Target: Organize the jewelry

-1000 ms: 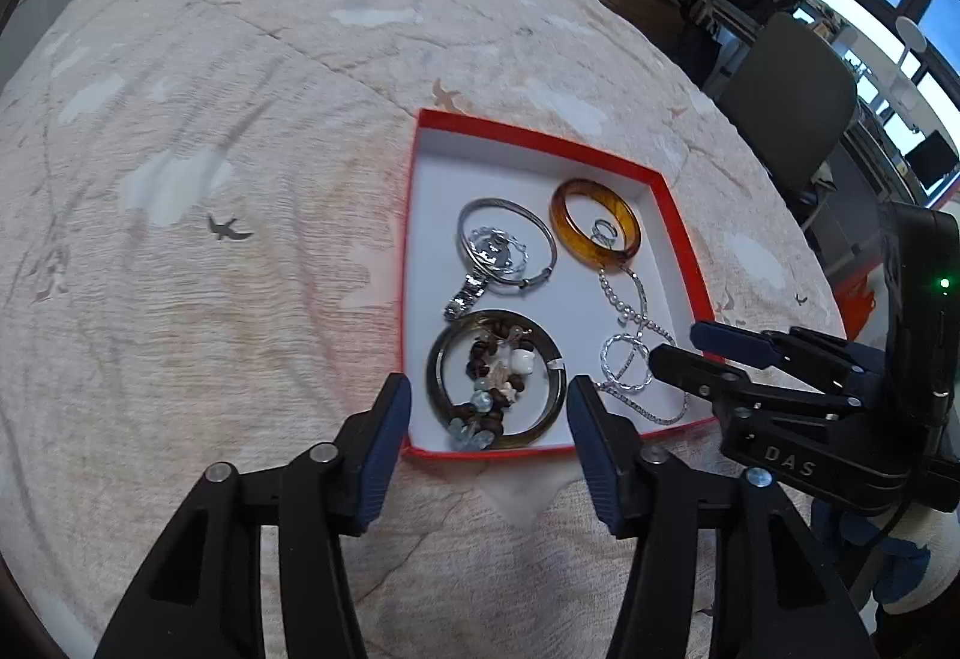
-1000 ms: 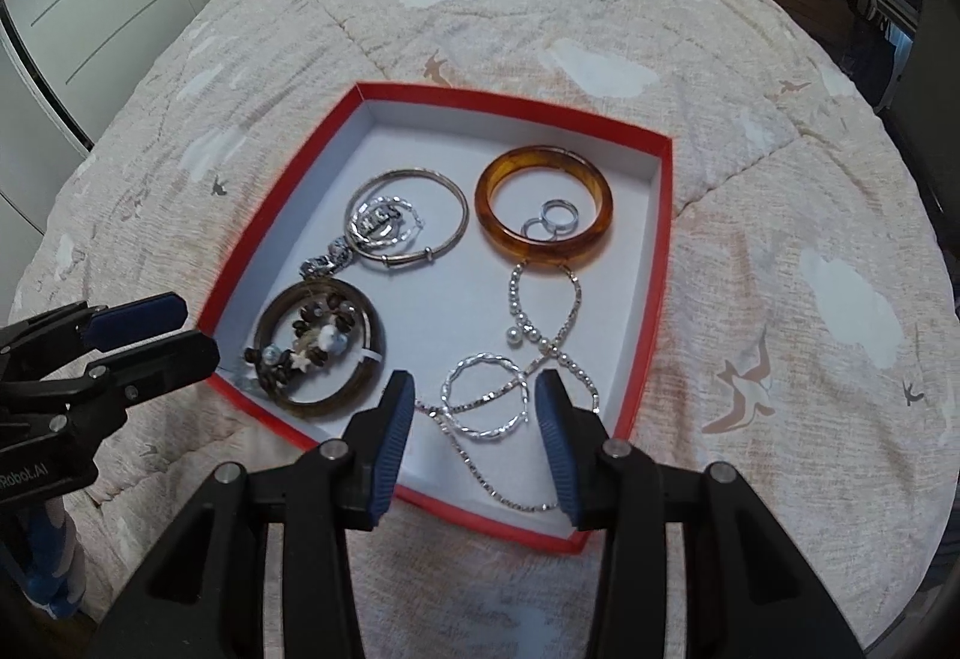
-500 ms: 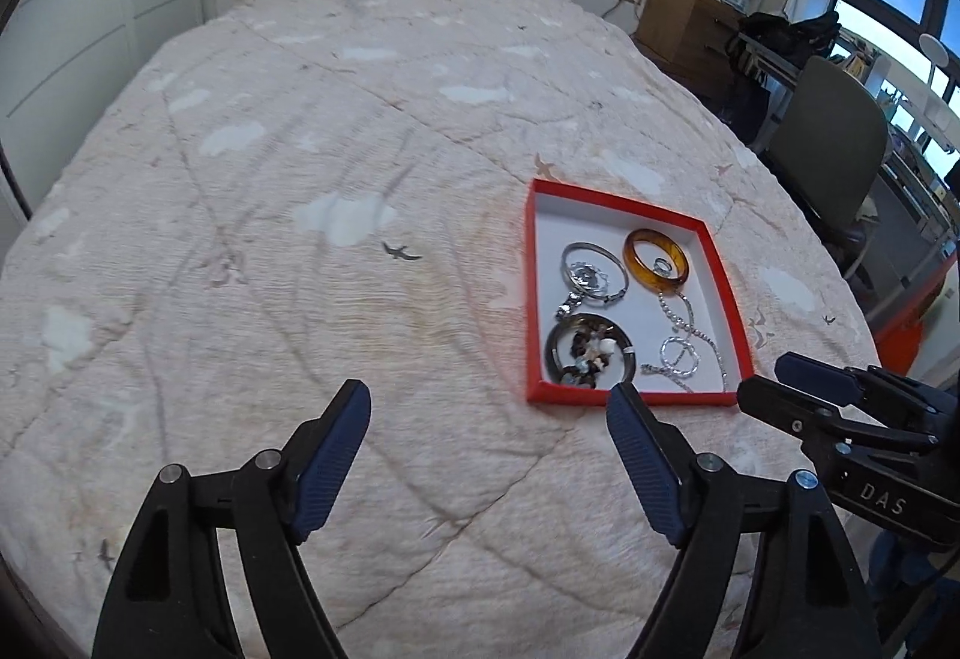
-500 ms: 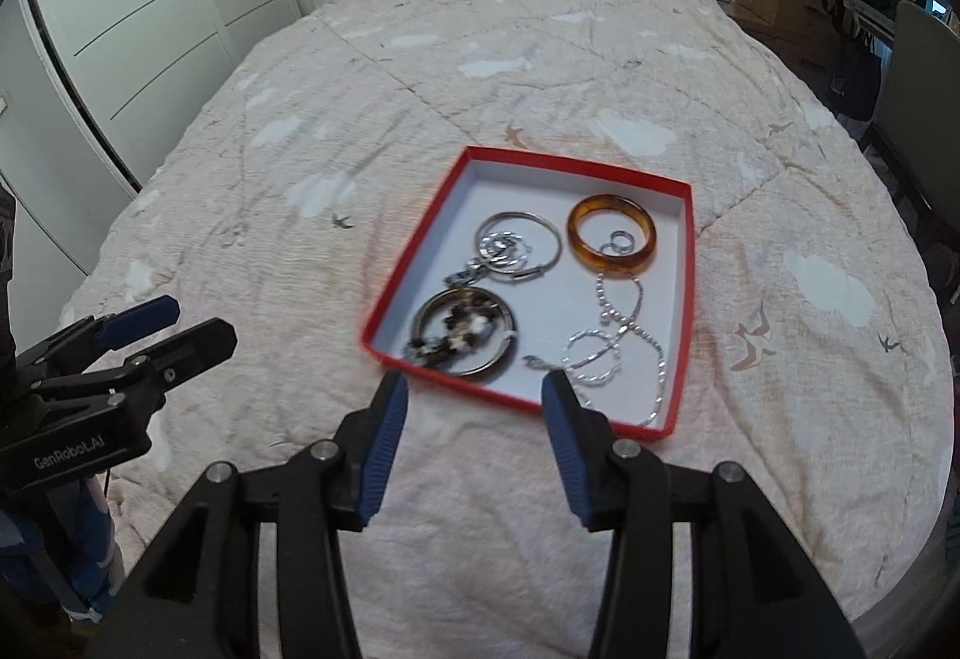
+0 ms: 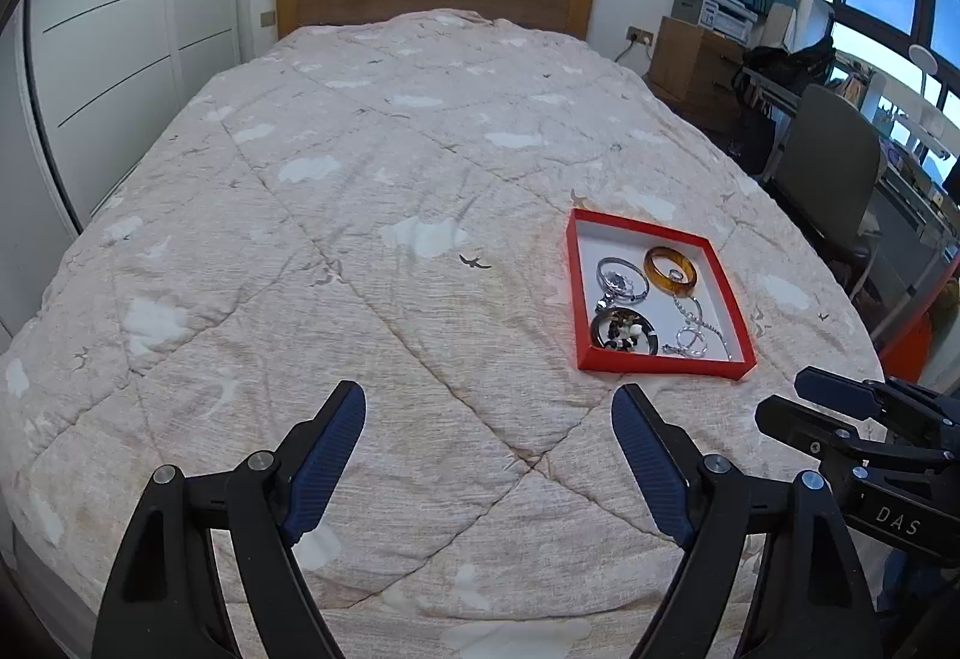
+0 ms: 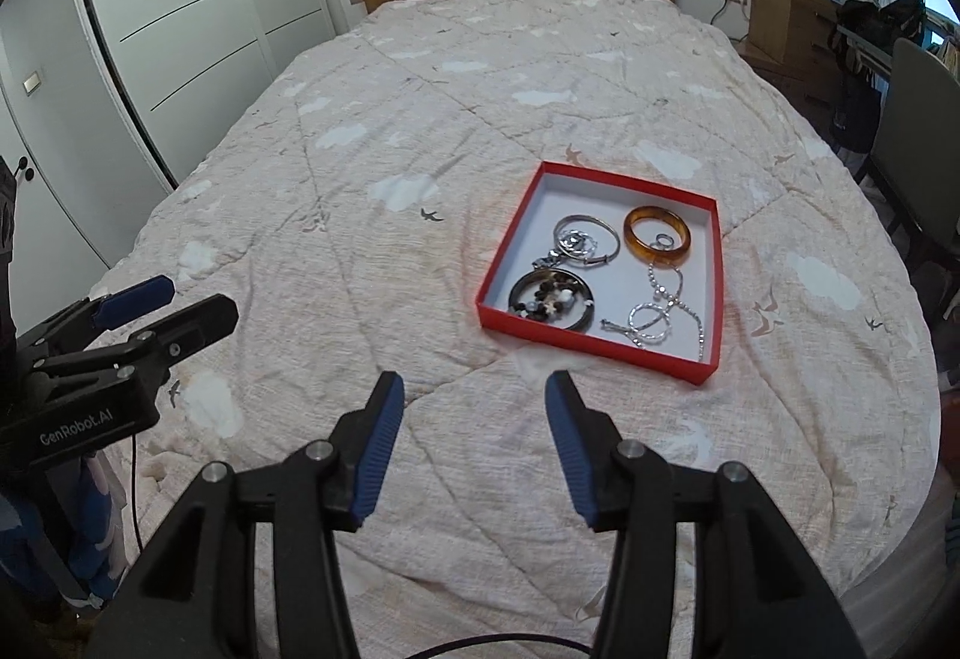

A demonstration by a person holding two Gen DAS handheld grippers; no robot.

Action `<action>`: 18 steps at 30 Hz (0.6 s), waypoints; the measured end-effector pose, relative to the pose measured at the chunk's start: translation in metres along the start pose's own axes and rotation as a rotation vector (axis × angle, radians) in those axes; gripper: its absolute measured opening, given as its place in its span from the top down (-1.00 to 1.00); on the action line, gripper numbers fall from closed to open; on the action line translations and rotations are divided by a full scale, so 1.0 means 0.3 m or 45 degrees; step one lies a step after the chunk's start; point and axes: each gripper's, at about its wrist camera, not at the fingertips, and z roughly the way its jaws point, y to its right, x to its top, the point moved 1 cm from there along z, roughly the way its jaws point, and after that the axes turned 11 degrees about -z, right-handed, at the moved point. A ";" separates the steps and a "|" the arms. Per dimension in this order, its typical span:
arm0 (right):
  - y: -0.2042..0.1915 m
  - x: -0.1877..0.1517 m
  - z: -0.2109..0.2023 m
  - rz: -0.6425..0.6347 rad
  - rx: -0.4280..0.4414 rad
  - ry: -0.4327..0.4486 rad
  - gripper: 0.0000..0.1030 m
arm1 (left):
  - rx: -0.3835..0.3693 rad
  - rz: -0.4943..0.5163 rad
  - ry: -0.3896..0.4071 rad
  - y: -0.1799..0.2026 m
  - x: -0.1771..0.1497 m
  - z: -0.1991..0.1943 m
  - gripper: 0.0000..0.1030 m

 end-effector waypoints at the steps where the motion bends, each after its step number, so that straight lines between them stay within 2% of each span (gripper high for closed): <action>1: -0.012 -0.002 -0.013 -0.006 -0.003 0.004 0.07 | 0.001 -0.005 0.010 -0.010 -0.001 -0.014 -0.62; 10: -0.045 -0.040 -0.079 0.008 -0.029 0.028 0.05 | 0.017 -0.029 0.060 -0.067 -0.037 -0.104 -0.65; 18: -0.057 -0.069 -0.113 0.039 -0.065 0.060 -0.08 | 0.053 -0.023 0.086 -0.080 -0.061 -0.145 -0.74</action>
